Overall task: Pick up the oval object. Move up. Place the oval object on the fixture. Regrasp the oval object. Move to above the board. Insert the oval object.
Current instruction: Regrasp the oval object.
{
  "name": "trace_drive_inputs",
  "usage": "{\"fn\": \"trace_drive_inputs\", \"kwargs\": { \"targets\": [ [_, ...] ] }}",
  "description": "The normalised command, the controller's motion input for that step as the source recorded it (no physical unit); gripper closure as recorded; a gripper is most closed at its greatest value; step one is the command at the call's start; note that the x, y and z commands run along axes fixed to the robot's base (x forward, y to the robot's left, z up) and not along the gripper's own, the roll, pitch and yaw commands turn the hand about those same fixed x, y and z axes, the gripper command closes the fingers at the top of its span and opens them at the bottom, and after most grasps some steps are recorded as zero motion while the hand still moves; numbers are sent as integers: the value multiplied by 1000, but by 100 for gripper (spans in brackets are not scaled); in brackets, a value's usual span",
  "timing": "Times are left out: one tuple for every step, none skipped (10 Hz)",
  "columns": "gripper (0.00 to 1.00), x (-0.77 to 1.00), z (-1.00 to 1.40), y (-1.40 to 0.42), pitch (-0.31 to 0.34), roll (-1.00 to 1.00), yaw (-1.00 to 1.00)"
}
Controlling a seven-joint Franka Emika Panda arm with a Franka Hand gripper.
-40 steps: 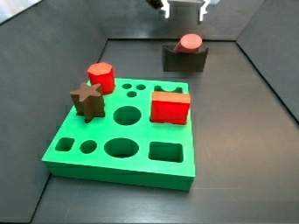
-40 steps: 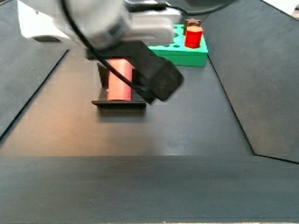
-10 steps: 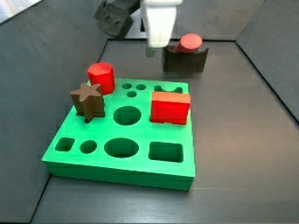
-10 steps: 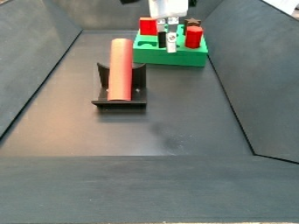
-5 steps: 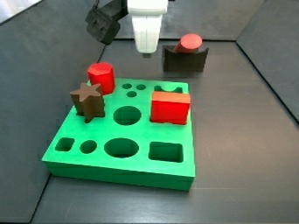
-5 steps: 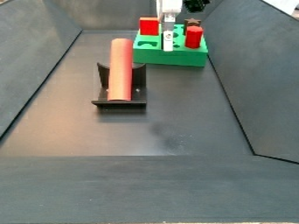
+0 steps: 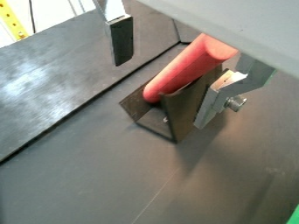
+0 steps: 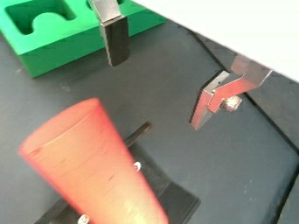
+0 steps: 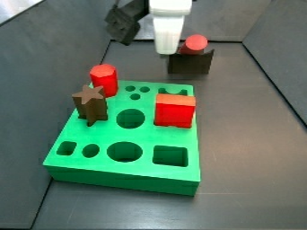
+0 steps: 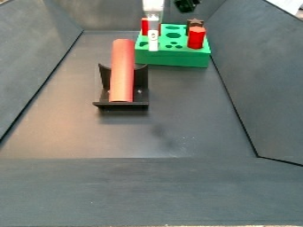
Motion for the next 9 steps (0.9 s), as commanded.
{"fn": "trace_drive_inputs", "kwargs": {
  "targets": [
    [0,1000,-11,-14,166,57,27],
    [0,1000,-9,-17,165,41,31],
    [0,1000,-9,-18,172,32,34],
    [0,988,-3,-21,179,22,38],
    [0,899,-9,-20,182,11,39],
    [0,786,-2,-17,190,4,41],
    [0,705,-2,-17,194,-2,42],
    [0,605,-2,-16,198,-11,45],
    [0,557,-4,-15,201,-11,48]
  ]
}}
